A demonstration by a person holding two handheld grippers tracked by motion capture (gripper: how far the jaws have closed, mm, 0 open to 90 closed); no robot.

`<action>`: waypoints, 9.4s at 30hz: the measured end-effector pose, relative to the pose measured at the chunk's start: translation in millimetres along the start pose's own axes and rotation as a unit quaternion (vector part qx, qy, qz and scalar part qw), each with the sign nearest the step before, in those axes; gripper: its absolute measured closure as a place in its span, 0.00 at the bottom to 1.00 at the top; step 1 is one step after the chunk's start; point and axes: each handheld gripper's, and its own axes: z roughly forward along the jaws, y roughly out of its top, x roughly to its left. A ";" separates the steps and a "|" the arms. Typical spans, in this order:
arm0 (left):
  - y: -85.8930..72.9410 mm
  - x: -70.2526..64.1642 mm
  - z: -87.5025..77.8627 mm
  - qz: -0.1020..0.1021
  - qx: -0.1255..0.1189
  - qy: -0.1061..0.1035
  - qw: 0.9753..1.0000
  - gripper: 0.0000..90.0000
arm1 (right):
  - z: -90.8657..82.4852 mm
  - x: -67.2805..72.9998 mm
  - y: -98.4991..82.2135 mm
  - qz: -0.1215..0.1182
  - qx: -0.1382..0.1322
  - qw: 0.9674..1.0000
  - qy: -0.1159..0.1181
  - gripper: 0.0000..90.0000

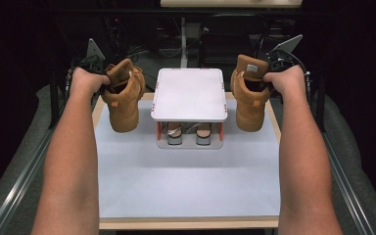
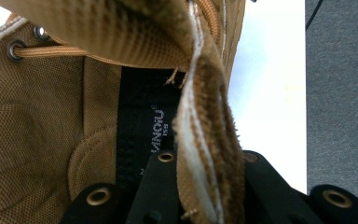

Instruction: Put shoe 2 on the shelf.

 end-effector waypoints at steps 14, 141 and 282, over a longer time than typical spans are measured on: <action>4.7 -8.6 -44.9 -0.003 -0.030 -0.016 0.999 0.96 | -35.7 18.8 3.0 0.002 -0.026 1.000 -0.001 0.95; 3.7 -148.0 -6.2 0.073 -0.099 -0.074 0.990 0.57 | -14.5 127.4 -0.4 -0.077 -0.106 0.990 0.045 0.66; -204.1 18.0 144.4 0.232 -0.143 -0.069 0.960 0.45 | 142.6 21.9 -206.0 -0.298 -0.091 0.949 0.052 0.50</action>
